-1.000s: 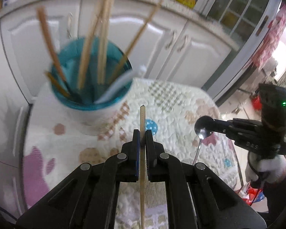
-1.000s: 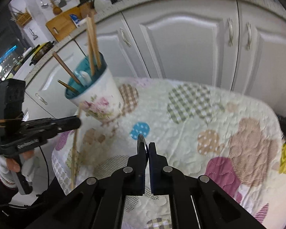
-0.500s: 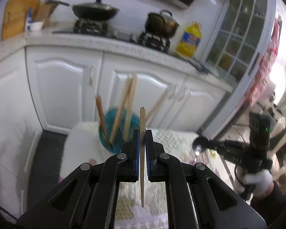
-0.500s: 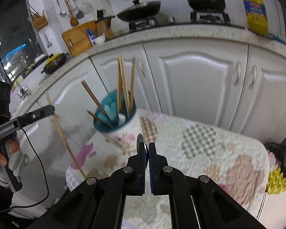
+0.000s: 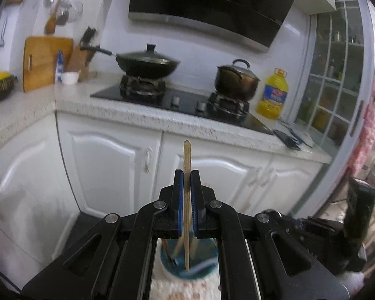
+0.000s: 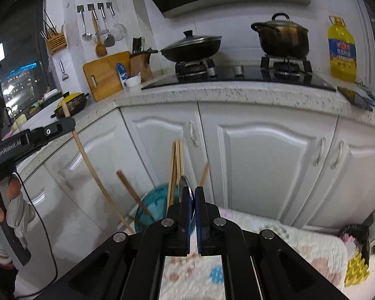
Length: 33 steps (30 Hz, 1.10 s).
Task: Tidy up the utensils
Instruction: 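Lift the chopstick and steel spoon and carry both above the teal holder, then lower the chopstick and spoon into the holder and open both grippers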
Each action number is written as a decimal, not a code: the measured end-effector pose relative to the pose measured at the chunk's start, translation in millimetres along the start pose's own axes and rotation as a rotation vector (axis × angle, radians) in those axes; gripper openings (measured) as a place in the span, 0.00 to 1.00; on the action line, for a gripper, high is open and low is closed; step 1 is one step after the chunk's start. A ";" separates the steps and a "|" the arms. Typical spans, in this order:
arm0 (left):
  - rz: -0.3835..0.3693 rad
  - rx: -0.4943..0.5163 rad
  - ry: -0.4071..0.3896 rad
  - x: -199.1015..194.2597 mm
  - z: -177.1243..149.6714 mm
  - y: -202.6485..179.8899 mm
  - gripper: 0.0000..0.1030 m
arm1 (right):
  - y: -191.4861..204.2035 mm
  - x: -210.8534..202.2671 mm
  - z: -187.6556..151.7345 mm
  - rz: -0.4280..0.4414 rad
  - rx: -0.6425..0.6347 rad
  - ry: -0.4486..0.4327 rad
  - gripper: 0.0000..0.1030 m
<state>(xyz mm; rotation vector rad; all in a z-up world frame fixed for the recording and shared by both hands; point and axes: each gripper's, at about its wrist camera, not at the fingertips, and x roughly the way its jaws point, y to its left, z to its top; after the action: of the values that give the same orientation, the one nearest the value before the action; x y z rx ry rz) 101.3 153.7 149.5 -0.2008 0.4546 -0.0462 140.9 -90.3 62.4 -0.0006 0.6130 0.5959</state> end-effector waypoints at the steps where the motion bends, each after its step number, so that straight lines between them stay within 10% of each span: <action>1: 0.016 0.008 -0.010 6.6 0.7 -0.8 0.04 | 3.1 4.6 3.5 -0.016 -0.013 -0.008 0.03; 16: 0.107 0.098 0.061 81.3 -47.1 -3.1 0.04 | 24.3 87.5 -3.4 -0.092 -0.140 0.043 0.03; 33: 0.086 0.031 0.176 81.4 -70.8 3.8 0.10 | 13.2 88.3 -43.2 0.058 -0.057 0.207 0.16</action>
<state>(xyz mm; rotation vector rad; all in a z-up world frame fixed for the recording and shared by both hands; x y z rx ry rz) 143.1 137.2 51.4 -0.1473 0.6367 0.0140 168.5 -40.3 -18.7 -0.0994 0.7986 0.6742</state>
